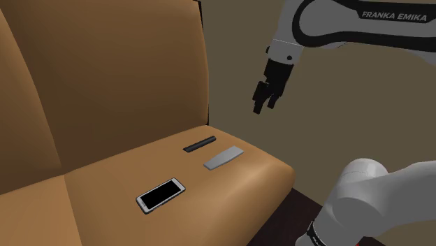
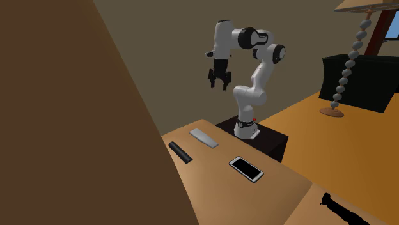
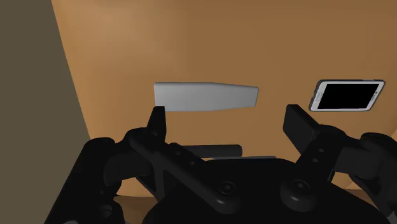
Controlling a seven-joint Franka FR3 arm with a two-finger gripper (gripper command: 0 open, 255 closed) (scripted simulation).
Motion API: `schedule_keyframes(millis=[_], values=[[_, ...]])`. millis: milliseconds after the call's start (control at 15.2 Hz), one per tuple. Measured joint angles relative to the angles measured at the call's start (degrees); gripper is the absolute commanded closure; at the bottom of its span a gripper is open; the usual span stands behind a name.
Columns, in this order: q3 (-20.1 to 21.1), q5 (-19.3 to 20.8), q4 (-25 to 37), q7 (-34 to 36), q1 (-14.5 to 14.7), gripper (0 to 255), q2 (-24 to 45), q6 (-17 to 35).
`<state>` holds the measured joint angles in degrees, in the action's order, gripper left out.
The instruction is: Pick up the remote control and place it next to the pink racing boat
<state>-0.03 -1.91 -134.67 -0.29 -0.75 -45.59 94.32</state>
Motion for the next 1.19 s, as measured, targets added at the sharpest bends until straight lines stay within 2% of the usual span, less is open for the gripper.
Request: schedule_keyframes(millis=[132,396,858,1188], values=[[-0.74,0.3,-0.06,-1.42,0.25,0,0.56,0.36],[-5.67,1.96,1.0,-12.47,2.32,0,7.48,4.18],[-13.4,2.36,8.2,-34.38,6.72,0,23.75,8.9],[-16.52,0.25,16.0,-49.72,9.19,0,36.81,10.59]])
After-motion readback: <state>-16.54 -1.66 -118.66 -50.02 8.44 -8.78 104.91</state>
